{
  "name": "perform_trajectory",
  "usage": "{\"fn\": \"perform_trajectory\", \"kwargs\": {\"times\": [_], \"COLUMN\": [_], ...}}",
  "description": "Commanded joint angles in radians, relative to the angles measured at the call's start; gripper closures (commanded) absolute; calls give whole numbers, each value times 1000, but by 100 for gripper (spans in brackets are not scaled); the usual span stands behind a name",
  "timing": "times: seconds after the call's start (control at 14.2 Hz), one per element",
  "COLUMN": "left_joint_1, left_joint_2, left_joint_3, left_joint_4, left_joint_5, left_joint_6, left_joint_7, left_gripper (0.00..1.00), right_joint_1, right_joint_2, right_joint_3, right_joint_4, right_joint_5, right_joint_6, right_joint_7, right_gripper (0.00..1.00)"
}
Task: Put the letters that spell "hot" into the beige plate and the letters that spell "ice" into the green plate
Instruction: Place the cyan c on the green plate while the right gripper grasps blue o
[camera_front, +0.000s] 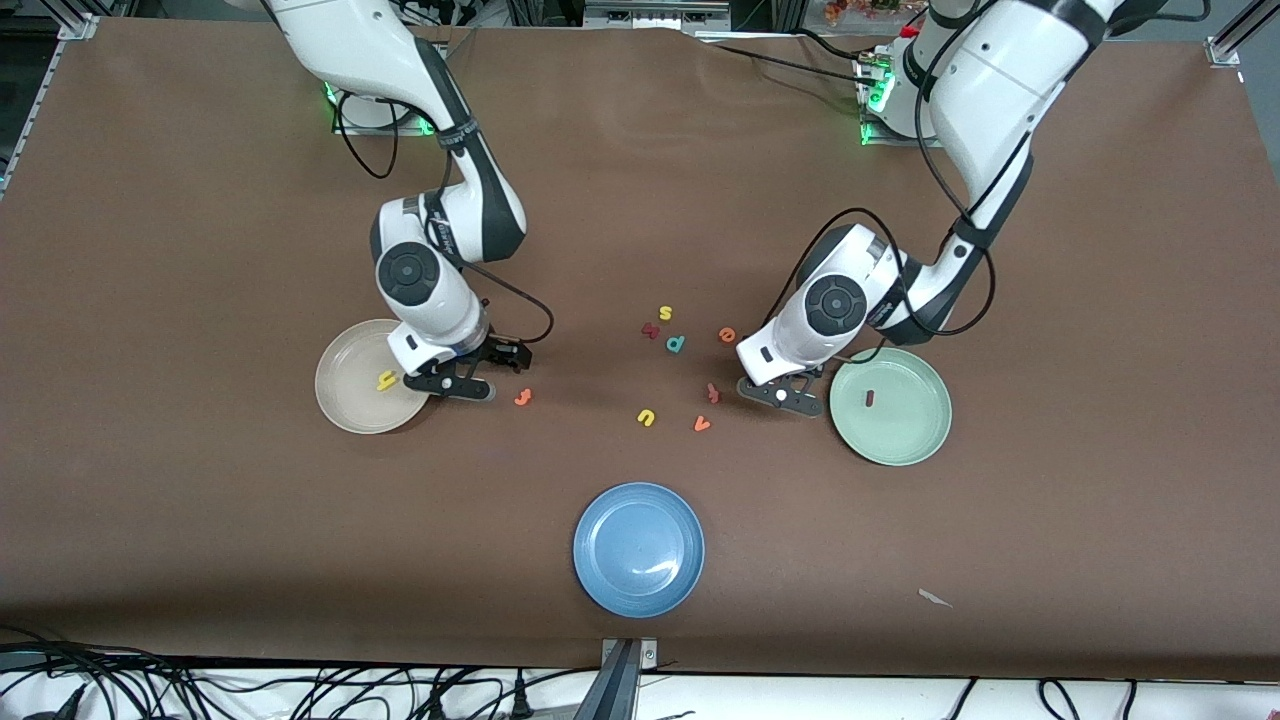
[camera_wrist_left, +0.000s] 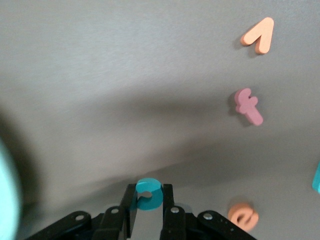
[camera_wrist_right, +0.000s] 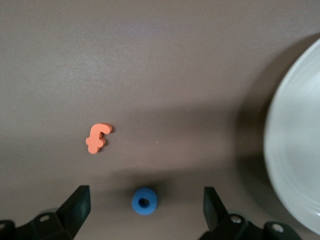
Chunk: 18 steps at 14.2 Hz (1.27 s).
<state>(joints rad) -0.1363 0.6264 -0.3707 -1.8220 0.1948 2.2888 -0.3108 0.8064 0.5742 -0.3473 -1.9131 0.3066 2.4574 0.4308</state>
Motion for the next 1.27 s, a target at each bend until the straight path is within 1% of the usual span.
{"fn": "perform_trajectory", "kwargs": {"times": [0.0,0.07,0.21,0.42,0.49,0.7,0.77,0.84,0.91,0.98,1.2], "left_joint_1": [15,35,79,196,217,236,234,236,234,230,215], "left_joint_2": [-91,-93,-96,-82,-67,-36,-36,-36,-36,-36,-43], "left_joint_3": [-5,-5,-2,-4,-4,-2,-2,-4,-5,-7,-11], "left_joint_4": [-16,-13,-13,-14,-13,-14,-14,-14,-14,-14,-13], "left_joint_5": [37,37,37,37,38,37,28,26,25,20,22], "left_joint_6": [-86,-95,-106,-100,-98,-88,-88,-88,-89,-92,-101], "left_joint_7": [-5,40,102,307,349,366,360,360,364,363,351], "left_gripper": [100,100,100,100,100,100,88,57,5,0,0], "right_joint_1": [5,5,7,7,5,7,7,7,7,7,7], "right_joint_2": [12,10,10,12,10,10,10,10,10,10,9], "right_joint_3": [16,19,33,39,45,47,48,50,53,53,54], "right_joint_4": [-27,-43,-60,-90,-95,-106,-106,-106,-106,-106,-106], "right_joint_5": [26,45,49,49,49,49,49,49,49,49,49], "right_joint_6": [73,96,109,152,158,161,161,161,161,160,157], "right_joint_7": [9,9,9,6,6,6,5,3,3,3,5], "right_gripper": [0,0,1,6,8,16,19,23,27,31,42]}}
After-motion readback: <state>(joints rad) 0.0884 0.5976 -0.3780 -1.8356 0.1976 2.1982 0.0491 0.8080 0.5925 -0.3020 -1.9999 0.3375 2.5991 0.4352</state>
